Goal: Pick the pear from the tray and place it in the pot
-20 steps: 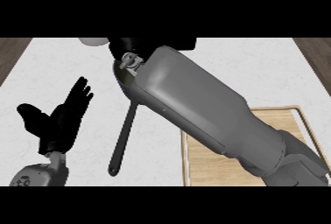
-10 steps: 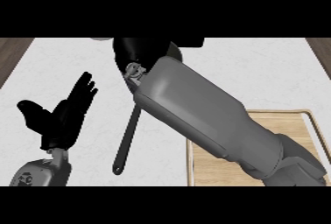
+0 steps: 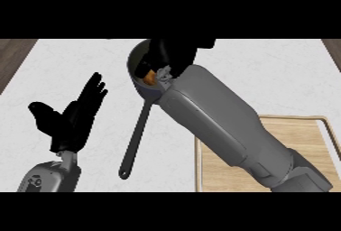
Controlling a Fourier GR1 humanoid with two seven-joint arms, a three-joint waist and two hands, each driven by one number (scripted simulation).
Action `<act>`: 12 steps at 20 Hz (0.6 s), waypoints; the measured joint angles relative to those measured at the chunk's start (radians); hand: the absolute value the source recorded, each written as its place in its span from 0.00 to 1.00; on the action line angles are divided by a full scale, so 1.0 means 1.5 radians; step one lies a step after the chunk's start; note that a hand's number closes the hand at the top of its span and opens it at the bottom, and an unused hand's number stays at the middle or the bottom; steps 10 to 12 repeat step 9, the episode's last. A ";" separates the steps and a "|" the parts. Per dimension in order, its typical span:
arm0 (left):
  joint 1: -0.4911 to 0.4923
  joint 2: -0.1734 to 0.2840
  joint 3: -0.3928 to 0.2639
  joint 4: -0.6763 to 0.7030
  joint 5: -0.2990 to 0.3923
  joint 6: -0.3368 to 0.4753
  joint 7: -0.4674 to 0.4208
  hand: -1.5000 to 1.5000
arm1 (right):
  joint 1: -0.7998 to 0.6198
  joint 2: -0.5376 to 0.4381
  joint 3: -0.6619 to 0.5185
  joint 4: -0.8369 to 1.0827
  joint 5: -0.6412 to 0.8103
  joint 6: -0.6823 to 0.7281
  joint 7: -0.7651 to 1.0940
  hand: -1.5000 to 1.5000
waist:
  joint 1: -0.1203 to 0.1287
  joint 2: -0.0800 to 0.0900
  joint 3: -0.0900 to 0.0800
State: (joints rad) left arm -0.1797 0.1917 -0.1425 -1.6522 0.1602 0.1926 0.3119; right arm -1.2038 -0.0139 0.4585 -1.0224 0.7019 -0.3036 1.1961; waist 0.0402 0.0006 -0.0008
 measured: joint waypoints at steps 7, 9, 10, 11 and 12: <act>0.010 -0.003 0.004 0.004 -0.004 0.006 -0.004 0.50 | 0.031 0.001 -0.034 -0.034 0.103 -0.152 -0.042 0.00 | -0.016 -0.005 0.000; 0.015 0.001 0.009 0.002 -0.002 0.004 -0.004 0.50 | 0.039 0.002 -0.052 -0.046 0.145 -0.180 -0.044 0.00 | -0.023 -0.008 0.000; 0.015 0.001 0.009 0.002 -0.002 0.004 -0.004 0.50 | 0.039 0.002 -0.052 -0.046 0.145 -0.180 -0.044 0.00 | -0.023 -0.008 0.000; 0.015 0.001 0.009 0.002 -0.002 0.004 -0.004 0.50 | 0.039 0.002 -0.052 -0.046 0.145 -0.180 -0.044 0.00 | -0.023 -0.008 0.000; 0.015 0.001 0.009 0.002 -0.002 0.004 -0.004 0.50 | 0.039 0.002 -0.052 -0.046 0.145 -0.180 -0.044 0.00 | -0.023 -0.008 0.000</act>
